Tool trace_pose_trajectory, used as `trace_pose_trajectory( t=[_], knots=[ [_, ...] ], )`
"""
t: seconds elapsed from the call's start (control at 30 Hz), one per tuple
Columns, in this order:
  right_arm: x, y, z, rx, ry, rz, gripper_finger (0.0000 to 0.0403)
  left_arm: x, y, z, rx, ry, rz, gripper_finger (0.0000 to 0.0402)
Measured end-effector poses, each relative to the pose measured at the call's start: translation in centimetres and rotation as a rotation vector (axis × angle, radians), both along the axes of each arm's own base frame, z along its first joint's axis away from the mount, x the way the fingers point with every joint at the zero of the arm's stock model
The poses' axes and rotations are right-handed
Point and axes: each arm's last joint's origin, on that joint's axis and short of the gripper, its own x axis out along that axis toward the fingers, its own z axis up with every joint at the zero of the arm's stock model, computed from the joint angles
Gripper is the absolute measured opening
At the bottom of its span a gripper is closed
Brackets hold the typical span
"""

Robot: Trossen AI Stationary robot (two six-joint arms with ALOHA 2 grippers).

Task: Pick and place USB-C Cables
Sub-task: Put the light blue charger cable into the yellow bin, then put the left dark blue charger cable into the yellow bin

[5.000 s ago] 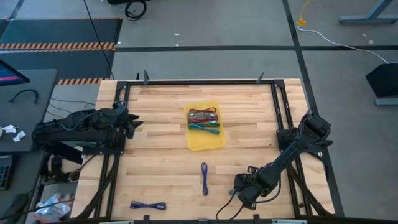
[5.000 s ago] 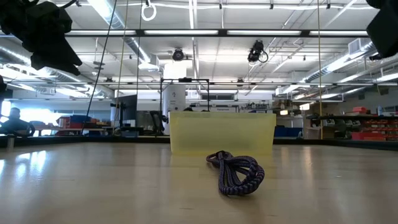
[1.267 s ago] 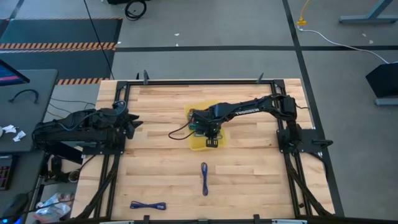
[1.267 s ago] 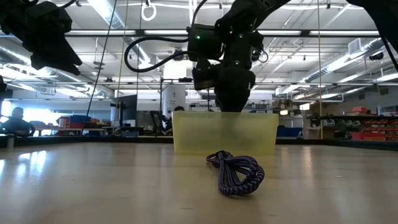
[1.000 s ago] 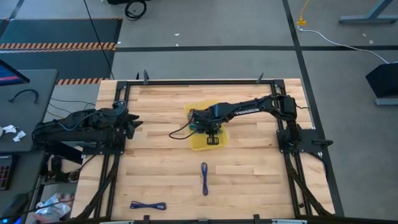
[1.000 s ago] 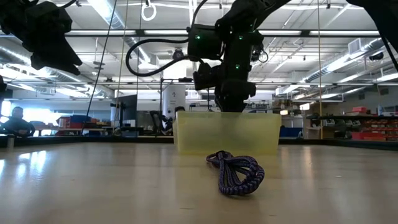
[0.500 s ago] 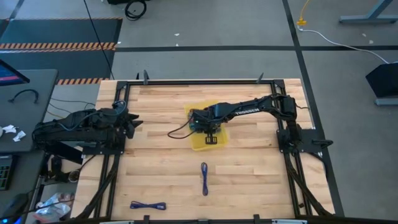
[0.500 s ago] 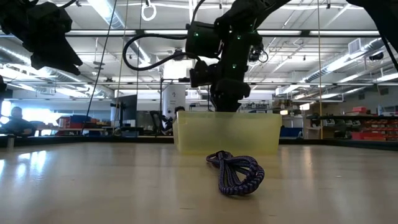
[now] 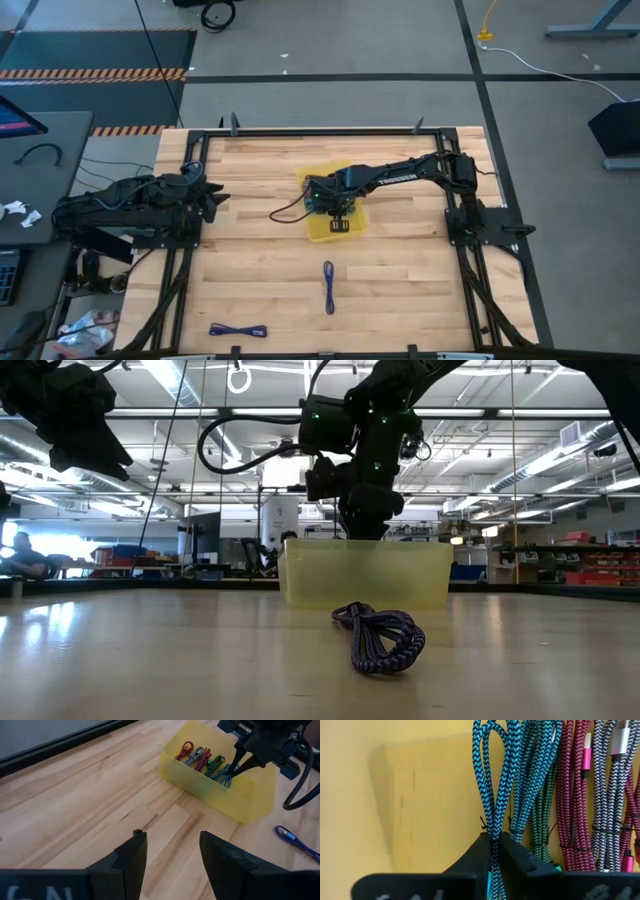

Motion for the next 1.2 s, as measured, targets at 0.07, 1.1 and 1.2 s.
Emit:
trace_pose_trajectory(
  t=[0.07,1.1,1.2],
  knots=[
    [0.0,0.0,0.0,-0.003,0.001,-0.001,0.0041,0.0,0.0,0.0,0.0,0.0,0.0,0.0188],
    [0.3,0.2,2.3,-0.031,0.014,-0.012,0.0115,0.0,0.0,0.0,0.0,0.0,0.0,0.0188],
    [1.3,0.5,5.2,-0.032,-0.046,-0.017,0.0116,0.0,0.0,0.0,0.0,0.0,0.0,0.0188]
  ],
)
